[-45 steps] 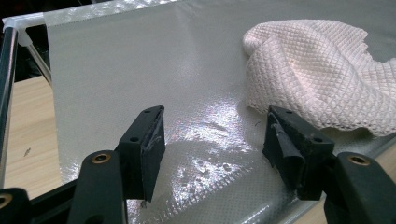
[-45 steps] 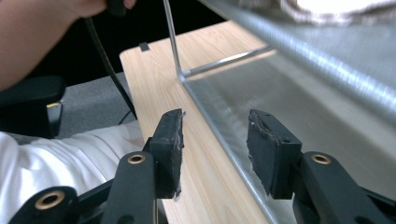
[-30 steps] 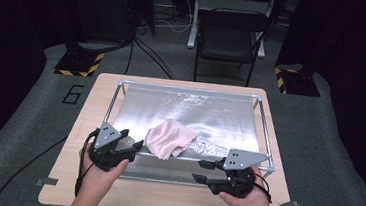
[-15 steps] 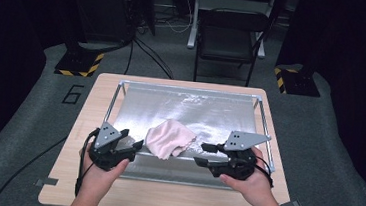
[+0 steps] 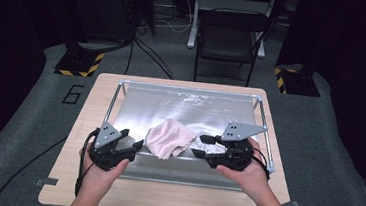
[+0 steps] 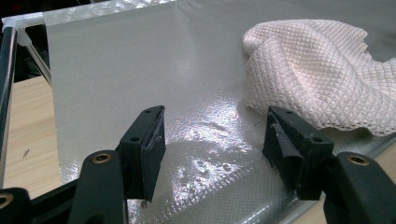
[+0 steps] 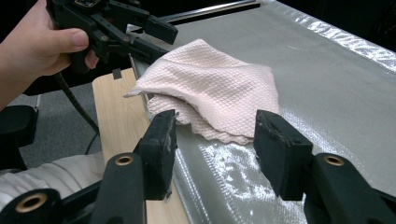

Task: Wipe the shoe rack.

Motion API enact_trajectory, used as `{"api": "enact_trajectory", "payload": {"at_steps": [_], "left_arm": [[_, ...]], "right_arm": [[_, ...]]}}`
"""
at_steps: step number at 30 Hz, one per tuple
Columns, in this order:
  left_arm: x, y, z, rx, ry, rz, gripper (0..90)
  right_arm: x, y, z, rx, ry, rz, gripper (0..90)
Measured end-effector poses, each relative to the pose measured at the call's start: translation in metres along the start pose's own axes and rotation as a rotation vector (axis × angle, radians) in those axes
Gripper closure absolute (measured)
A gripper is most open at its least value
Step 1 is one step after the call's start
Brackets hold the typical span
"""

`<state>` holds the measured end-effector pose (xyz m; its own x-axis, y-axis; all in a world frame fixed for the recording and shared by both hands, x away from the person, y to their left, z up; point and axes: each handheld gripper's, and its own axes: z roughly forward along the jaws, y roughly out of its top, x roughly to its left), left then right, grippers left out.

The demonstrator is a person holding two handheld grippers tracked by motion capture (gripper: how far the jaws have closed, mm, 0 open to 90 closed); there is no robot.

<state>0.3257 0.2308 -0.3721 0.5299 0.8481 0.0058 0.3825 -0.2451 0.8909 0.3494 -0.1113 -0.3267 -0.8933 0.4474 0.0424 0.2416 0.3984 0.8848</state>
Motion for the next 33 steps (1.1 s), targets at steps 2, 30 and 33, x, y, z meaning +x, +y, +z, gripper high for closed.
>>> {"api": "enact_trajectory", "payload": {"at_steps": [2,30,33], "left_arm": [[0.000,0.000,0.000,-0.002,0.001,0.000,38.5],[0.000,0.000,0.000,-0.001,-0.001,0.003,38.6],[0.000,0.000,0.000,-0.002,-0.001,0.003,38.7]], "right_arm": [[-0.002,0.002,0.001,0.011,0.001,0.001,49.0],[-0.012,0.029,0.055,0.068,0.047,-0.036,47.8],[-0.013,0.030,0.059,0.078,0.055,-0.042,47.8]]}}
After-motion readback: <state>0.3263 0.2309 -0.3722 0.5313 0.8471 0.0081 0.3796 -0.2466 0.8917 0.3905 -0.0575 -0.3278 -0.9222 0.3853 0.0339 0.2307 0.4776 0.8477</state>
